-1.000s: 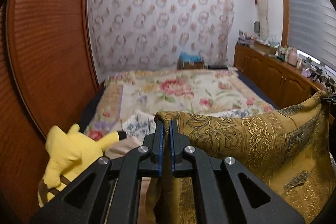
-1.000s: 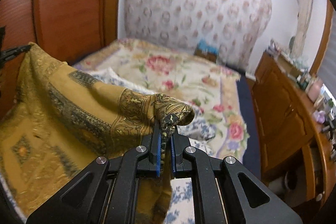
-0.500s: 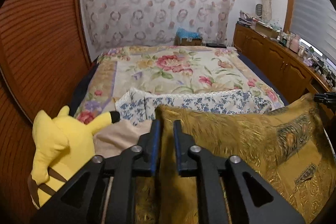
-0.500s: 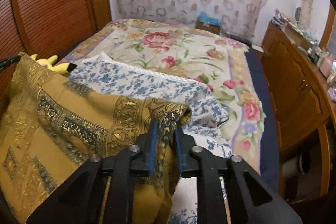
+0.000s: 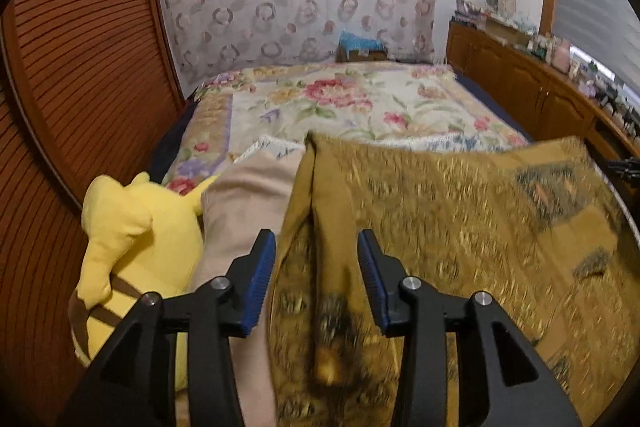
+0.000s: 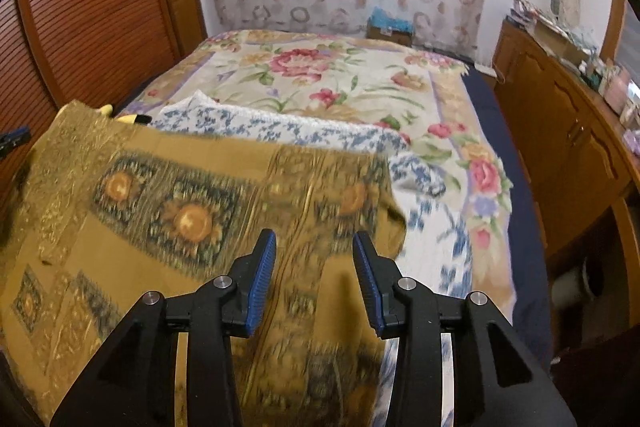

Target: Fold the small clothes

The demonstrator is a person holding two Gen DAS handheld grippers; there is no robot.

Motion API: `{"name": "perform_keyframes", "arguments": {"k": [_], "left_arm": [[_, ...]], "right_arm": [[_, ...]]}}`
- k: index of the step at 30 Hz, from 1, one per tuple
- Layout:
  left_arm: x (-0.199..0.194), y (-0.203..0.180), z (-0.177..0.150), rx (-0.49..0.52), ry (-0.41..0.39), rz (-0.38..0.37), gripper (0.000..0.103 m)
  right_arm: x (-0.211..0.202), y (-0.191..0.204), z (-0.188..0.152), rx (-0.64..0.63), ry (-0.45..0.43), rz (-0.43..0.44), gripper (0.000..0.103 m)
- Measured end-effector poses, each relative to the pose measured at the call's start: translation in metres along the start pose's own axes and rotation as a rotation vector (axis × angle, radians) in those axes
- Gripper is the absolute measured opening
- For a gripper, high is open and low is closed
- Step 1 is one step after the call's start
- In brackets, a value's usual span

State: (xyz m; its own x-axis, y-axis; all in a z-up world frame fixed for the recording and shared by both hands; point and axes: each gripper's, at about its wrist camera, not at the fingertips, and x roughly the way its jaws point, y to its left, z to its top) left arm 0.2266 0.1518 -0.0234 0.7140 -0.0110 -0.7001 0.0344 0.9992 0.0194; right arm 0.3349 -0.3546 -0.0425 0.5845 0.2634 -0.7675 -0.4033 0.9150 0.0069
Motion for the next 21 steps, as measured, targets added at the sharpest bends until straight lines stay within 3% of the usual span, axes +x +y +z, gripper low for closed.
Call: {"name": "perform_keyframes", "arguments": {"k": [16,21], "left_arm": [[-0.004,0.002,-0.043,-0.061,0.081,-0.045,0.041],[-0.004,0.0,-0.051,-0.064,0.097,-0.051,0.041]], "right_arm": [[-0.007,-0.018,-0.066,0.098,0.118,-0.012,0.04],[-0.012,-0.016,-0.077,0.119,0.102,-0.008,0.04]]}}
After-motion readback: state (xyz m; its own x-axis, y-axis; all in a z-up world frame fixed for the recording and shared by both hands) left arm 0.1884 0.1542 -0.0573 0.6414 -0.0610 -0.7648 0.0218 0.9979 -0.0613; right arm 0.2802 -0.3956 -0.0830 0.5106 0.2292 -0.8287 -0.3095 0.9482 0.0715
